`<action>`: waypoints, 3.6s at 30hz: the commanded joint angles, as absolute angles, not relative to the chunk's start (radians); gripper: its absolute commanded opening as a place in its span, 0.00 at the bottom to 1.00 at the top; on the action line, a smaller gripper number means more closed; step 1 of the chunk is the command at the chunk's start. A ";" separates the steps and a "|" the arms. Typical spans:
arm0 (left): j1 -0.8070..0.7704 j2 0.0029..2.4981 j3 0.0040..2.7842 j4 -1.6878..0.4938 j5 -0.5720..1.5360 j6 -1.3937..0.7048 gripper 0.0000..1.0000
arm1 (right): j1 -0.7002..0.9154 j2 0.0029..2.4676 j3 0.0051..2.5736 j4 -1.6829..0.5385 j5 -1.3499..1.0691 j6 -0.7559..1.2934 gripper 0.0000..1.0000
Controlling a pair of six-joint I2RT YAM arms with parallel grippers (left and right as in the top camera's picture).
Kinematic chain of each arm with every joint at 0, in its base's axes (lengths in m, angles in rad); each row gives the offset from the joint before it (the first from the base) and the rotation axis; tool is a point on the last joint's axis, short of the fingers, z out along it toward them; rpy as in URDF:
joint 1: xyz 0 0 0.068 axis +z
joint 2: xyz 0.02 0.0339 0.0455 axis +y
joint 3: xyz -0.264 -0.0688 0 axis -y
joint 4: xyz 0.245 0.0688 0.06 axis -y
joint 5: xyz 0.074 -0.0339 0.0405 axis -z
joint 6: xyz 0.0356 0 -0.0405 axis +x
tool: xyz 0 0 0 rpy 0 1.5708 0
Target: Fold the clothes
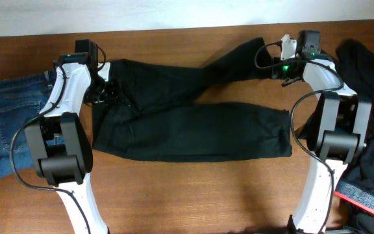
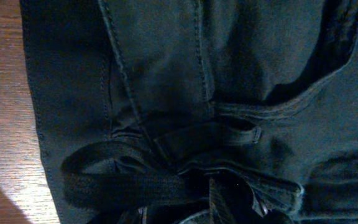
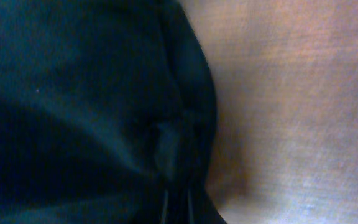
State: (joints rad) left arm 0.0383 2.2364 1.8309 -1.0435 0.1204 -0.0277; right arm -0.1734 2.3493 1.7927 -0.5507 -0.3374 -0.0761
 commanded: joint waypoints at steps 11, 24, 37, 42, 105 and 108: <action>0.027 2.212 1.841 -1.046 0.134 -0.030 0.33 | -0.166 1.949 1.884 -1.268 -0.318 -0.001 0.04; 0.027 2.212 1.841 -1.056 0.135 -0.030 0.33 | -0.192 2.057 1.883 -1.019 0.095 0.370 0.50; 0.027 2.212 1.841 -1.058 0.134 -0.006 0.33 | -0.214 2.083 1.874 -1.172 0.136 0.183 0.66; 0.027 2.212 1.841 -1.058 0.134 -0.004 0.33 | -0.218 2.084 1.813 -1.204 -0.007 0.080 0.71; 0.027 2.212 1.841 -1.070 0.135 0.038 0.33 | -0.186 2.198 1.995 -1.040 -0.090 -0.265 0.55; 0.027 2.212 1.841 -1.070 0.135 0.038 0.33 | -0.186 2.251 1.995 -0.981 -0.193 -0.389 0.57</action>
